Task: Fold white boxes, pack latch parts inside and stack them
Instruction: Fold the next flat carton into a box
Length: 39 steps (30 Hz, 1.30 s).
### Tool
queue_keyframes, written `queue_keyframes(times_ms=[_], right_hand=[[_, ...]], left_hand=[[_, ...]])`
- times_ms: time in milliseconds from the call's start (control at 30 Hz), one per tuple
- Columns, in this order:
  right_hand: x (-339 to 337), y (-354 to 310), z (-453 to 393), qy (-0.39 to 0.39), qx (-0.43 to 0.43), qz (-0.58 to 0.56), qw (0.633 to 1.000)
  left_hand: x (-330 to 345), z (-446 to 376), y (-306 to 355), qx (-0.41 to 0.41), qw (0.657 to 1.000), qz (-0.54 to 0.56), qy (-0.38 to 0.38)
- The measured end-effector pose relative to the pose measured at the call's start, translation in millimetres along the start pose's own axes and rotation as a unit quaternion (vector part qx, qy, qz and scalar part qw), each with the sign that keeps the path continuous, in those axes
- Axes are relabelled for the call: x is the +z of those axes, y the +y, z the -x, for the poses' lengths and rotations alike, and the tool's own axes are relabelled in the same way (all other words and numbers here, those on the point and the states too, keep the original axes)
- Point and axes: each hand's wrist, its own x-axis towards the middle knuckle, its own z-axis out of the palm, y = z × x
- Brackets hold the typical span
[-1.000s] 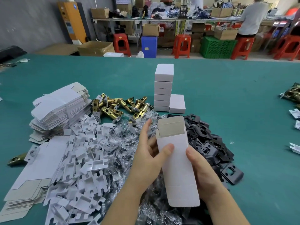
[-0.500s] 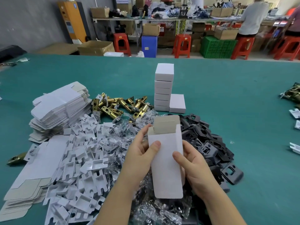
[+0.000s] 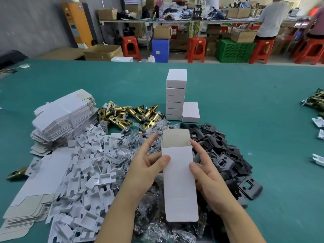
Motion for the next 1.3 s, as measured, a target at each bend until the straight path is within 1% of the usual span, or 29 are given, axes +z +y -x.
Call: queue_keyframes(times_ms=[200,400,500,667,800,933,1100,1300], right_hand=[[-1.3,-0.8,0.3,0.003,0.001,0.023,1.0],[-3.5,-4.4,0.2,-0.015,0.029,0.02,0.999],[-2.7,-5.1,0.3,-0.014,0.036,0.008,0.999],[-0.5,-3.9,-0.5,-0.01,0.035,0.0,0.999],[-0.5,-3.4,-0.6,0.002,0.031,-0.004,0.999],[-1.1,-2.3,-0.5,0.013,0.028,-0.01,0.999],[-3.3,-3.4,-3.0,0.055,0.025,-0.03,0.998],[-5.4,0.6,-2.9,0.081,0.018,-0.02,0.996]], left_hand=[[2.0,0.9,3.4,-0.01,1.0,0.005,-0.017],[-1.8,-0.1,1.6,-0.021,1.0,-0.005,-0.019],[-4.0,-1.1,0.5,-0.014,1.0,-0.021,-0.001],[-4.9,-3.4,0.9,0.037,0.997,-0.049,0.047],[-5.4,-0.4,5.8,0.044,0.997,-0.054,0.03],[-5.6,1.2,5.0,0.018,0.997,-0.078,0.021],[-3.6,2.4,4.9,-0.002,0.997,-0.071,-0.008],[-3.7,2.0,3.5,-0.004,0.998,-0.063,-0.012]])
